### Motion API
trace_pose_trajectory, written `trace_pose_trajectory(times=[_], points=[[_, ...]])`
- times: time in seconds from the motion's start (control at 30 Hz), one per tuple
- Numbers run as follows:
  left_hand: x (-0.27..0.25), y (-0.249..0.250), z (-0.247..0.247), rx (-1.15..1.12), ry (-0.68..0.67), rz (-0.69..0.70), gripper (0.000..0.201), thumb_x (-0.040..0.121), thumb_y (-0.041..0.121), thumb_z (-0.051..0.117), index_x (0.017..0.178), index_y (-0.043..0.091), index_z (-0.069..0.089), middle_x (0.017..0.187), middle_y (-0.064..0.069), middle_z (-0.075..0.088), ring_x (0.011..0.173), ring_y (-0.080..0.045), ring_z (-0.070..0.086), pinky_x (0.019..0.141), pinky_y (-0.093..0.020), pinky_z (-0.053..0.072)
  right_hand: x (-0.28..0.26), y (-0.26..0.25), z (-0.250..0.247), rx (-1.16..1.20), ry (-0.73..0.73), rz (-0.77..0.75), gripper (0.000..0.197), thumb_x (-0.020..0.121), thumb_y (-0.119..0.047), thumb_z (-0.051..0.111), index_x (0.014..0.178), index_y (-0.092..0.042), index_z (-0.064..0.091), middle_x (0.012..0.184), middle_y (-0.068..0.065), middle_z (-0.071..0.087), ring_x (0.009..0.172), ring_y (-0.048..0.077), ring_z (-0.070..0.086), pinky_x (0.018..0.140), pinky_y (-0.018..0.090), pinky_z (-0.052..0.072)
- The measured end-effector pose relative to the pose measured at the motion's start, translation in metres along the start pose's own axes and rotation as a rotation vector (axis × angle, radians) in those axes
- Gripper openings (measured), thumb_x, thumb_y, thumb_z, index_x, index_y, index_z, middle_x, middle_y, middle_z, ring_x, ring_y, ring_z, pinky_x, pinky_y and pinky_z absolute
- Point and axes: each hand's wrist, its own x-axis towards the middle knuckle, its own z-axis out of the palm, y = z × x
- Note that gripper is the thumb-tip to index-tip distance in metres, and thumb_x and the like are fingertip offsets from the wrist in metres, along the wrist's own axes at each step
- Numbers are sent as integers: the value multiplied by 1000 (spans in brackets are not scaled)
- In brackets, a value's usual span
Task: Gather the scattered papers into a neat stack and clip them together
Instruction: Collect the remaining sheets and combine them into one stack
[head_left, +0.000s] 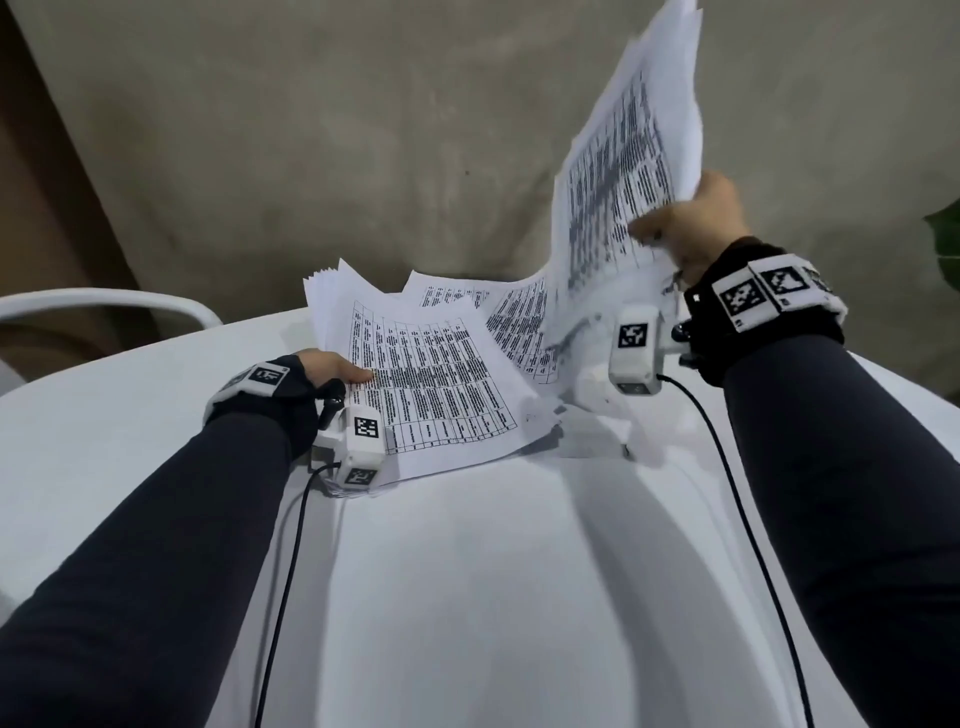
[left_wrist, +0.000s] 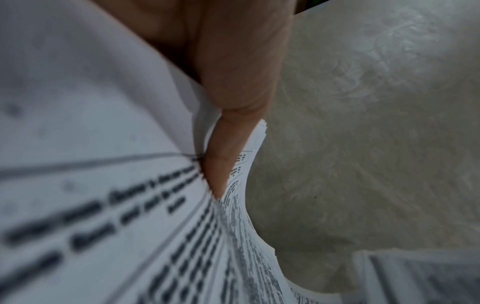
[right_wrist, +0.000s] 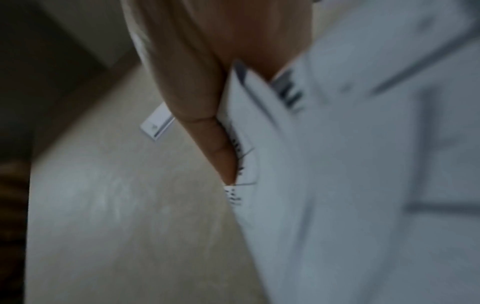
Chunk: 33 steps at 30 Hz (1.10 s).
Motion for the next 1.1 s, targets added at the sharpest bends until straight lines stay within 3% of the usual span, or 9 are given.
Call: trace_pose_trajectory(times=[0.17, 0.27, 0.4, 0.53, 0.67, 0.73, 0.8, 0.93, 1.1], points=[[-7, 3, 5, -46, 45, 3, 30, 86, 25, 65, 102, 0, 60, 77, -27, 58, 69, -40, 54, 58, -28, 36, -13, -15, 18, 629, -378, 178, 19, 86, 5, 53, 99, -4, 63, 86, 13, 74, 79, 27, 72, 65, 40, 59], [-2, 3, 6, 33, 63, 26, 49, 85, 27, 65, 121, -4, 57, 131, -26, 54, 107, -33, 56, 71, -29, 42, -17, 5, 30, 541, -421, 337, 11, 90, -1, 51, 92, -4, 61, 73, 10, 75, 65, 22, 73, 55, 35, 59], [-3, 3, 7, -42, 53, 20, 49, 88, 24, 61, 129, -1, 51, 136, -20, 51, 125, -33, 49, 74, -27, 38, -24, 50, 52, 58, -402, 442, 5, 79, -1, 66, 84, 1, 66, 65, 13, 72, 50, 23, 68, 50, 30, 58], [7, -4, 4, -499, -33, 75, 54, 94, 39, 47, 136, 6, 45, 145, -12, 43, 116, -28, 52, 101, -30, 37, -34, 80, 72, -476, -542, 328, 51, 62, -16, 84, 103, 2, 59, 94, 12, 68, 84, 28, 68, 84, 39, 56], [2, -4, 4, -591, 75, 29, 78, 79, 68, 48, 141, 22, 38, 135, -2, 44, 81, -13, 56, 58, -15, 47, -51, 70, 94, -567, -787, 295, 76, 64, -56, 75, 111, 2, 57, 80, 7, 58, 66, 20, 55, 65, 23, 44], [-3, -3, 2, -382, -94, 57, 88, 65, 67, 64, 137, 19, 45, 141, -3, 43, 112, -22, 54, 80, -19, 47, -50, 69, 97, -628, -861, 293, 102, 38, -82, 65, 103, -3, 60, 83, 10, 55, 70, 22, 53, 66, 30, 50], [7, -9, -4, -189, -125, 70, 79, 59, 50, 78, 124, 8, 60, 136, -9, 54, 127, -25, 49, 104, -29, 37, -44, 70, 92, -511, -778, 391, 101, 49, -86, 57, 114, -8, 58, 108, 10, 61, 88, 27, 64, 82, 42, 55], [11, -25, -20, -257, -189, 36, 35, 73, 20, 72, 102, 2, 69, 96, -10, 74, 92, -31, 65, 88, -31, 49, -20, 93, 58, -735, -297, 322, 75, 85, -61, 49, 129, -1, 51, 136, 20, 51, 124, 35, 50, 103, 38, 39], [61, -68, -70, -247, -77, -36, 78, 37, 29, 92, 105, -2, 67, 109, -20, 66, 101, -37, 58, 94, -34, 40, -16, 108, 50, -837, -392, 396, 64, 85, -46, 61, 129, -1, 51, 134, 19, 52, 122, 33, 51, 96, 36, 43]])
